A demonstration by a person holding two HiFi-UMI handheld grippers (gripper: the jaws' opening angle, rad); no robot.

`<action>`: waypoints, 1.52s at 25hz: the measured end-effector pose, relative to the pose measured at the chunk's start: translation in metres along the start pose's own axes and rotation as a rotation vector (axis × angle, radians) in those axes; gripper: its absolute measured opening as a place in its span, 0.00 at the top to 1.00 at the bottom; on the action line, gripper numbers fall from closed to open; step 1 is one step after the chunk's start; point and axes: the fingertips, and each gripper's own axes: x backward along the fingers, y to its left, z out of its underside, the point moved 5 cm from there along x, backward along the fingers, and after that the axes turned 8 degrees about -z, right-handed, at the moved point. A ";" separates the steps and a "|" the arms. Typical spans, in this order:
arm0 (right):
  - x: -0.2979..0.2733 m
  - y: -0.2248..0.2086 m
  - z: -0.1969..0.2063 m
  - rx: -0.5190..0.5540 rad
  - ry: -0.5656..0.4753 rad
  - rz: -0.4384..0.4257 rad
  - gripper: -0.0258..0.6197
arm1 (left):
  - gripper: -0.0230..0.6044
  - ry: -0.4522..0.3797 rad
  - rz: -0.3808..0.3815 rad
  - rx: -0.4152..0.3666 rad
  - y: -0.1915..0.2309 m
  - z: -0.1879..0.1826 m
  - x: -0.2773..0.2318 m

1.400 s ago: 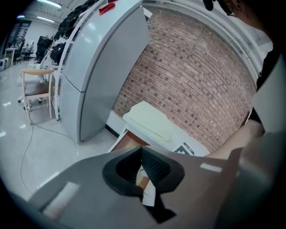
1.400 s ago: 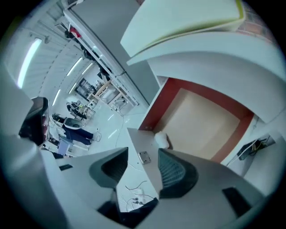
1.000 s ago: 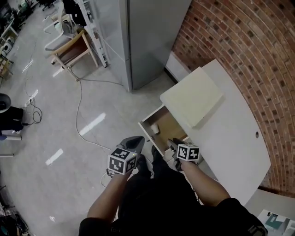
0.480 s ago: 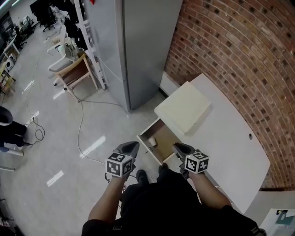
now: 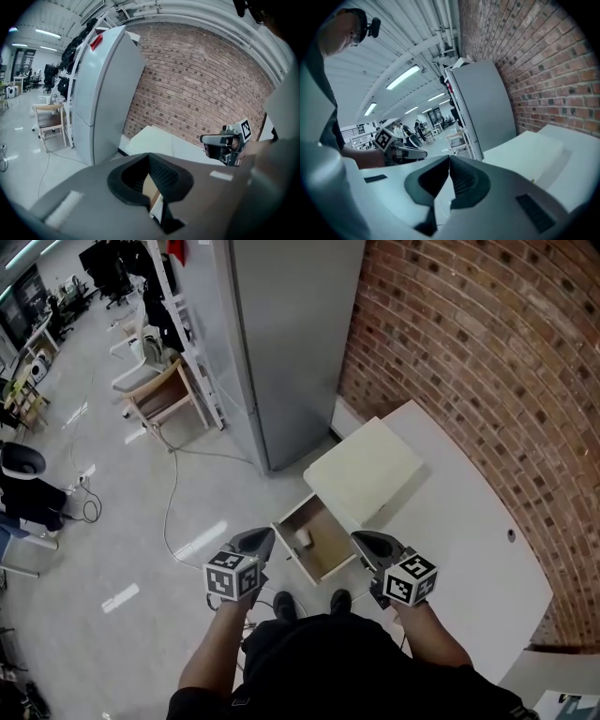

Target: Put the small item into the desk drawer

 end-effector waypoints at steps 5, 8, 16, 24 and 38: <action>0.044 -0.030 -0.024 0.042 -0.047 -0.015 0.94 | 0.94 -0.080 -0.008 0.055 -0.043 -0.036 -0.003; 0.059 -0.043 -0.039 0.060 -0.103 -0.027 0.94 | 0.94 -0.140 0.010 0.084 -0.067 -0.054 0.006; 0.088 -0.039 -0.074 0.150 -0.175 -0.127 0.94 | 0.94 -0.206 -0.091 0.012 -0.098 -0.066 0.020; 0.082 -0.033 -0.089 0.154 -0.232 -0.126 0.94 | 0.94 -0.210 -0.107 -0.026 -0.085 -0.077 0.035; 0.006 0.028 -0.108 0.217 -0.202 -0.241 0.94 | 0.94 -0.247 -0.115 -0.009 -0.033 -0.084 0.061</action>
